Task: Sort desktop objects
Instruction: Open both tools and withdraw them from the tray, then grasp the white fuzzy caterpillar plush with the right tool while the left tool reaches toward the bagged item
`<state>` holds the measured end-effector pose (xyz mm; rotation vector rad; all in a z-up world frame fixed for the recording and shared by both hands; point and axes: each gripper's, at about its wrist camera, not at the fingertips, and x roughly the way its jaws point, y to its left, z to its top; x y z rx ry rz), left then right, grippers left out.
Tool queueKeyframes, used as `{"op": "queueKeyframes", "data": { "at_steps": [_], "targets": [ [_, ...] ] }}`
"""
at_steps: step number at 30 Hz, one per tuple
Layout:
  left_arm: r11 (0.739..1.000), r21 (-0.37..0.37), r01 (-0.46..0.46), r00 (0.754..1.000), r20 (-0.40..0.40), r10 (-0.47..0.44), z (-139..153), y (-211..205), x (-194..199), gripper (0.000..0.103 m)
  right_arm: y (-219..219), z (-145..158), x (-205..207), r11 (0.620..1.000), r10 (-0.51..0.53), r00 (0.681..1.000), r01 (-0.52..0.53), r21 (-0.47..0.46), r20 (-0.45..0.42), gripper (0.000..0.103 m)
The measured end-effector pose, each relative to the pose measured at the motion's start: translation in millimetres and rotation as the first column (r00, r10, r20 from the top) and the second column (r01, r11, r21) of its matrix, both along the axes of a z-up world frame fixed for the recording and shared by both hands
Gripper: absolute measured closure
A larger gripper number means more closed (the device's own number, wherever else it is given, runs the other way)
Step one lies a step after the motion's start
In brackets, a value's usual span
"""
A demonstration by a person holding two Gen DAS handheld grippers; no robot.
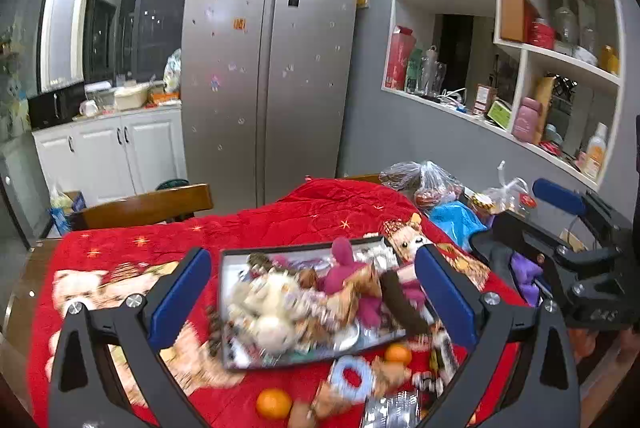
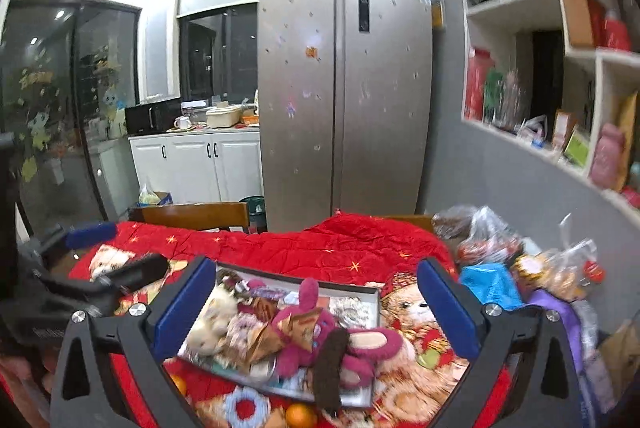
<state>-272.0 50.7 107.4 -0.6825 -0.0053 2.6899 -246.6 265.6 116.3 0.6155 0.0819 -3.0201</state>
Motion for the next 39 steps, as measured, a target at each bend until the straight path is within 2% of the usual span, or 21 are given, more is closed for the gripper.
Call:
{"op": "queueKeyframes", "data": {
  "at_steps": [3,6,10,13,16,21,24,27,31,39],
  "targets": [
    [0.999,-0.027,-0.028,0.998,-0.048,0.027,8,-20,49,0.0,-12,6,35,0.999,0.011,0.999,-0.01,0.033,-0.035,0.0],
    [0.997,-0.052,-0.065,0.996,-0.071,0.061,6,-36,88,0.0,-21,10,70,0.999,0.036,0.997,-0.034,0.024,-0.069,0.0],
    [0.989,-0.073,-0.13,0.991,-0.04,0.127,-27,-59,134,0.0,-22,-2,121,0.995,0.082,0.993,-0.087,-0.051,-0.085,0.0],
    [0.992,-0.046,-0.114,0.992,0.045,0.116,-71,-66,159,0.0,-14,-31,158,0.976,0.128,0.988,-0.142,-0.164,-0.09,0.0],
    [0.988,-0.109,-0.114,0.987,0.101,0.125,-100,-59,162,0.0,-6,-59,175,0.957,0.127,0.99,-0.14,-0.253,-0.066,0.0],
    [0.98,-0.169,-0.107,0.986,0.107,0.127,-117,-43,156,0.0,7,-87,177,0.964,0.075,0.997,-0.064,-0.257,0.034,0.0],
    [0.981,-0.171,-0.097,0.986,0.116,0.118,-119,-37,147,0.0,14,-96,175,0.968,0.048,0.997,-0.03,-0.249,0.066,0.0],
    [0.988,-0.14,-0.069,0.985,0.15,0.09,-124,-33,135,0.0,23,-105,170,0.975,0.002,0.996,0.019,-0.222,0.095,0.0],
    [0.992,-0.116,-0.043,0.978,0.197,0.066,-133,-25,122,0.0,37,-119,153,0.968,-0.004,0.989,0.042,-0.249,0.15,0.0],
    [0.99,-0.129,0.051,0.962,0.271,-0.015,-165,19,98,0.0,53,-150,123,0.967,-0.051,0.974,0.103,-0.233,0.219,0.0]
  ]
}}
